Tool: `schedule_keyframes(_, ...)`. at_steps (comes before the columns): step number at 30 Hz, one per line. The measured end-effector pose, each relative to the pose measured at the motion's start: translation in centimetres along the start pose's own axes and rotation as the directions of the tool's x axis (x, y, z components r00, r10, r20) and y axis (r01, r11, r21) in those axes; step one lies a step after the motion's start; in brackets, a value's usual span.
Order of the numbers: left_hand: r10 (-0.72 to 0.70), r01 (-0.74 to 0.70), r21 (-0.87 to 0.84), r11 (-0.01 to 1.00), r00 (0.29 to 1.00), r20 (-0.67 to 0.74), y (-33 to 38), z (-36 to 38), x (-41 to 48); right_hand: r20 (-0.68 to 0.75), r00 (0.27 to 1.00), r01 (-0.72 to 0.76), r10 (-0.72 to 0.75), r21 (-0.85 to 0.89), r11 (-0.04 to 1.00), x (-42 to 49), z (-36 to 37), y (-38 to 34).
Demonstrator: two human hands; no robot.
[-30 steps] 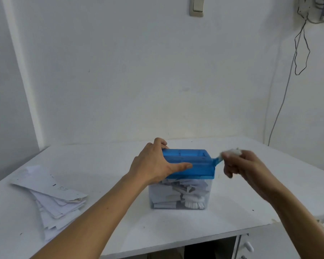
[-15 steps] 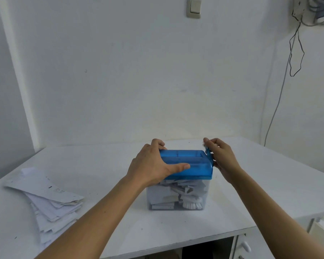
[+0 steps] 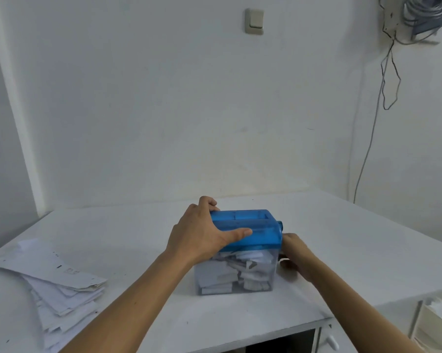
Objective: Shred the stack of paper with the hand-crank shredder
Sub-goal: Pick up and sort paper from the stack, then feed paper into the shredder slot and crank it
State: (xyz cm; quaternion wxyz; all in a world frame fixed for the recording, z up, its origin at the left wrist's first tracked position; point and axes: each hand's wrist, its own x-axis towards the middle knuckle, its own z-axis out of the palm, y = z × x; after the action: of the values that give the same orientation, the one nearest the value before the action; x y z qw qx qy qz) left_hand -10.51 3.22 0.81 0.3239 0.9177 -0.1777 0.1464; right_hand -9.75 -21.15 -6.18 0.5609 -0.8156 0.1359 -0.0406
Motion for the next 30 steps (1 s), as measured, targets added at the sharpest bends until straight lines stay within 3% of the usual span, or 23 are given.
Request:
schedule_keyframes(4,-0.011,0.011,-0.001,1.0,1.0,0.014,0.0,-0.1,0.1,0.004,1.0,0.024,-0.024,-0.011,1.0,0.0,-0.5,-0.9)
schedule_keyframes(9,-0.008,0.008,-0.016,1.0,1.0,0.014,-0.1,0.0,0.1,-0.119,0.986,0.124,-0.117,0.059,0.99,0.5,-1.4,-3.4)
schedule_keyframes(12,0.024,-0.023,-0.038,0.999,1.0,0.007,-0.4,0.1,0.3,-0.116,0.972,0.209,-0.203,0.048,0.977,-0.1,-1.5,-6.2)
schedule_keyframes(17,-0.005,0.015,-0.201,0.979,0.999,0.05,-0.5,-0.2,0.6,-0.095,0.92,0.363,-0.38,-0.156,0.919,-2.1,-0.6,-10.7)
schedule_keyframes(21,0.003,-0.001,-0.459,0.888,1.0,0.002,-0.3,-0.6,0.5,0.029,0.871,0.465,-0.49,-0.369,0.805,-4.0,2.1,-13.5)
schedule_keyframes(24,-0.048,0.009,-0.585,0.811,0.998,-0.05,-0.8,-1.2,0.3,0.117,0.827,0.546,-0.549,-0.396,0.738,-5.3,4.7,-15.1)
schedule_keyframes(26,-0.063,0.004,-0.598,0.802,0.995,-0.079,-2.1,-2.0,-0.2,0.172,0.801,0.592,-0.574,-0.364,0.718,-6.5,6.6,-15.9)
schedule_keyframes(30,-0.098,0.017,-0.479,0.878,0.985,-0.145,-7.2,-4.6,-2.3,0.335,0.728,0.681,-0.598,-0.26,0.684,-8.7,11.2,-16.6)
